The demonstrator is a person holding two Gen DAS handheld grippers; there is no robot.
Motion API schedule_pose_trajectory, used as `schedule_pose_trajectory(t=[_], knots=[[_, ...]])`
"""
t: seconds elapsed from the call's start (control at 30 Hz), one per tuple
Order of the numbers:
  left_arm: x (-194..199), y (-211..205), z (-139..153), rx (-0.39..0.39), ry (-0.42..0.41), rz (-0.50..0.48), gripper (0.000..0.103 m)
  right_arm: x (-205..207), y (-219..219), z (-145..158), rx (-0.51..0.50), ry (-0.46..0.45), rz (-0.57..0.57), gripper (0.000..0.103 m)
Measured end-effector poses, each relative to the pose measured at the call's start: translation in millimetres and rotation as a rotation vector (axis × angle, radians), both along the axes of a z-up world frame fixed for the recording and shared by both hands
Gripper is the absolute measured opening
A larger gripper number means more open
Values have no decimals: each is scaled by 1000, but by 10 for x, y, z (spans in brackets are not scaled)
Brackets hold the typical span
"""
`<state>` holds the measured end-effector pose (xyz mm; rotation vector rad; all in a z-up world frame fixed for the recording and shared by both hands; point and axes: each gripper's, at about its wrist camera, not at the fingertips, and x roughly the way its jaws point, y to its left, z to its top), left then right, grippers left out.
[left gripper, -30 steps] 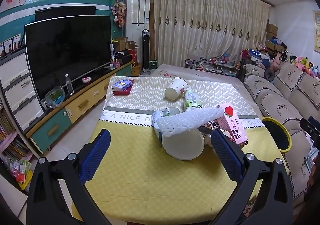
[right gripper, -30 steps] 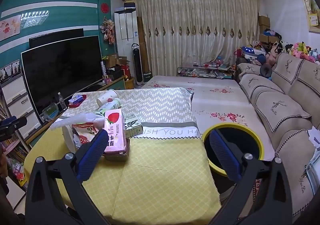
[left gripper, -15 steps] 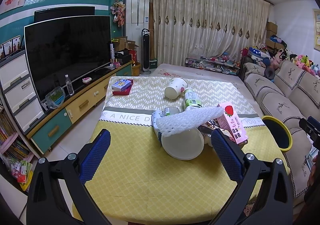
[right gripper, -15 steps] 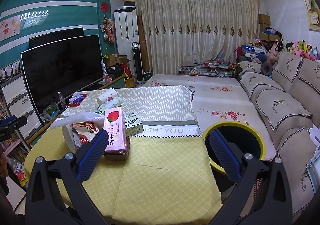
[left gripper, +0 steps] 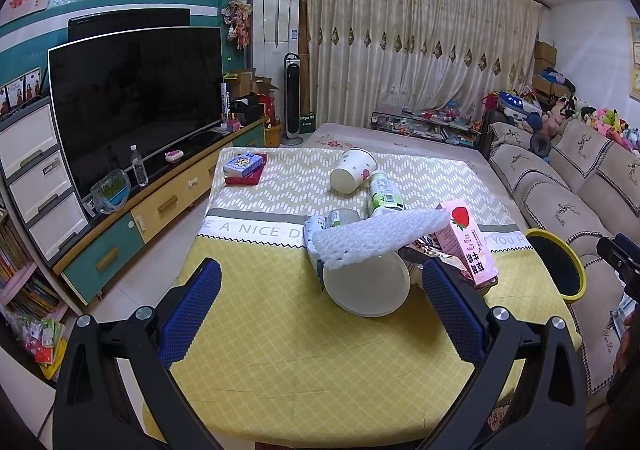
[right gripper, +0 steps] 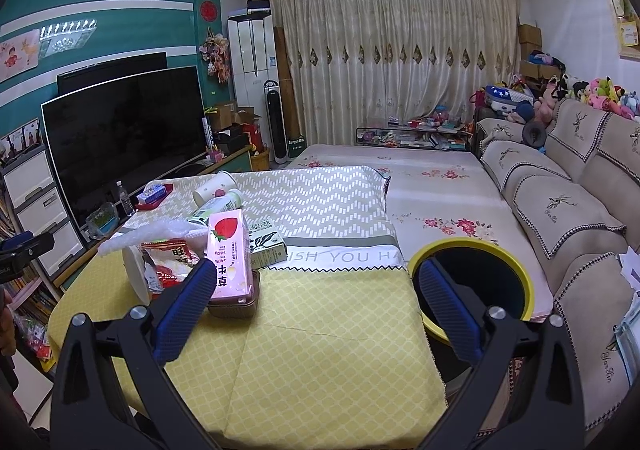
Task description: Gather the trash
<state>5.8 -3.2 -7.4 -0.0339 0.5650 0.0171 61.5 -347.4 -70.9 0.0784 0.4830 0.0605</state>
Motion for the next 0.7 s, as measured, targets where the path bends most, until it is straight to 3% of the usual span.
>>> schedule_pose_trajectory(t=[0.7], knots=[[27,-51,-48,8,8,-3,99,27,-12,-3,9,9,-5,97]])
